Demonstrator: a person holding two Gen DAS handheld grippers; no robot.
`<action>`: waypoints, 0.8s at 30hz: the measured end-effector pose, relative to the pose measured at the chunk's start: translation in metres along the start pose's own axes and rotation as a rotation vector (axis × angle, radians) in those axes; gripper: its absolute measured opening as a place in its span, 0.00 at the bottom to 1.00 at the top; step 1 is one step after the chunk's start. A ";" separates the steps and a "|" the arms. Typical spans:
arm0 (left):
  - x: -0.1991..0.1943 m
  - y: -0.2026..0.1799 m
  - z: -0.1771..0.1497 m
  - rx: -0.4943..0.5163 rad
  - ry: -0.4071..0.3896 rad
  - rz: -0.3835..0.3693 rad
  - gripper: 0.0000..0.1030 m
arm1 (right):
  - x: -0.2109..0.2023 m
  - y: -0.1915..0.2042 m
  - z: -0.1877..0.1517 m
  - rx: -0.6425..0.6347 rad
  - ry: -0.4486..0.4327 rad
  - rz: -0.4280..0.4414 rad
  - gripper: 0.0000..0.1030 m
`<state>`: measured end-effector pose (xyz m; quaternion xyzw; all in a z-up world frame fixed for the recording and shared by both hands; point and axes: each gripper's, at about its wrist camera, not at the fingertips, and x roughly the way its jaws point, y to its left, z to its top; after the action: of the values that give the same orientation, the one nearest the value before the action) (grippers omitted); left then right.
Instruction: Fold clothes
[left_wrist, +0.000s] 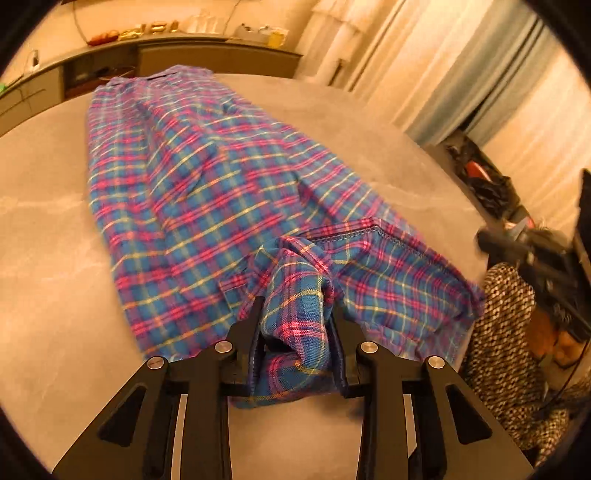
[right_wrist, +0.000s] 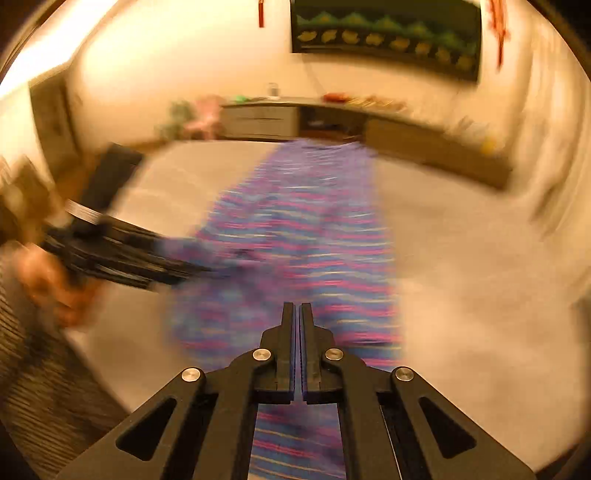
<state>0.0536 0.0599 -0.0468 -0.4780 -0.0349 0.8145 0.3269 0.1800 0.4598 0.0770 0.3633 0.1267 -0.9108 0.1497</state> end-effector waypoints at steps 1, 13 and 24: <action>0.000 0.000 -0.001 -0.006 -0.001 0.000 0.32 | -0.002 0.000 -0.002 -0.024 0.002 -0.067 0.06; 0.017 0.019 0.005 -0.190 -0.009 -0.036 0.32 | 0.032 0.118 -0.041 -0.073 0.054 0.028 0.47; 0.027 0.041 0.009 -0.295 0.003 -0.086 0.32 | 0.067 0.117 -0.036 -0.127 0.053 -0.152 0.15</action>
<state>0.0172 0.0457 -0.0777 -0.5201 -0.1741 0.7852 0.2876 0.1986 0.3523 -0.0100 0.3663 0.2153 -0.8997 0.0995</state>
